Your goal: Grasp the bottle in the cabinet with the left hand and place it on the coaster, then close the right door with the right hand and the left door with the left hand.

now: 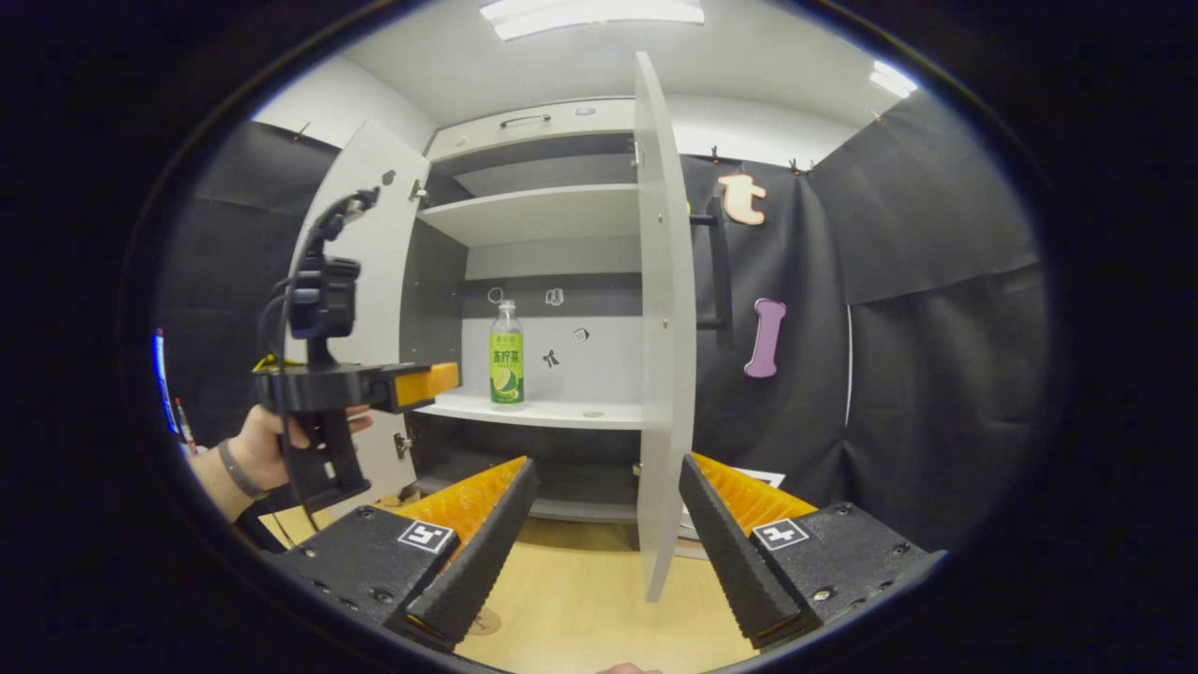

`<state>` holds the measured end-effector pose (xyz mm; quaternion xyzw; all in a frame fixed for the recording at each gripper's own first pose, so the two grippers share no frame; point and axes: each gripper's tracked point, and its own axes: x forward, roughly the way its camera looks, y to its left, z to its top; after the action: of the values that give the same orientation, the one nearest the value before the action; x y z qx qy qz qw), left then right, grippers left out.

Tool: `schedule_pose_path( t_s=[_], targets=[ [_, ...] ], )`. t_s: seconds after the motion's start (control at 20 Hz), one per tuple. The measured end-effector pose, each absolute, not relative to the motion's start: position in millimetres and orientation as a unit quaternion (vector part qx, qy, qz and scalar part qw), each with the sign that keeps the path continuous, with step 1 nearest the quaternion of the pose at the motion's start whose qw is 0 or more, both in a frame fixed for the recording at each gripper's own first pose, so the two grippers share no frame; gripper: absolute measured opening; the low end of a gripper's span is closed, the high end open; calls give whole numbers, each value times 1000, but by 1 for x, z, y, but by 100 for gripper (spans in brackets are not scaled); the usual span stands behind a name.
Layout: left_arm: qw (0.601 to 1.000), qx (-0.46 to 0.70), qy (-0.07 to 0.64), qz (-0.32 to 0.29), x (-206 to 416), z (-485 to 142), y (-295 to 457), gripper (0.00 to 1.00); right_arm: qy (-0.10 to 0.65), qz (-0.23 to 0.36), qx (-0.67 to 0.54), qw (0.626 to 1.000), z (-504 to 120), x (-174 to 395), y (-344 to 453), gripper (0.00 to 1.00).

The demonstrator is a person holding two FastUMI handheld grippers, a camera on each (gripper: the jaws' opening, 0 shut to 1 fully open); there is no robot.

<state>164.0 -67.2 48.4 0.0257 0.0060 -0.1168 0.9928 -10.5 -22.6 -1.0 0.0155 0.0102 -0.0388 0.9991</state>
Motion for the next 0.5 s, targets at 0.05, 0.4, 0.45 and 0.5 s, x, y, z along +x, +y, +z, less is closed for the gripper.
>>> schedule_pose_path(
  t_s=[0.05, 0.4, 0.45, 0.5],
  targets=[
    [991, 17, 10, -131, 178, 49, -75, 94, 10, -45, 13, 999, -1, -11, -26, 100],
    [993, -15, 23, -114, 282, 48, -82, 95, 16, -79, 9, 997, -2, -10, -43, 100],
    [994, -17, 24, -109, 294, 46, -82, 95, 15, -84, 8, 996, -1, -10, -45, 100],
    [994, -20, 28, -106, 303, 43, -82, 94, 16, -87, 7, 996, -2, -9, -47, 99]
  ],
)
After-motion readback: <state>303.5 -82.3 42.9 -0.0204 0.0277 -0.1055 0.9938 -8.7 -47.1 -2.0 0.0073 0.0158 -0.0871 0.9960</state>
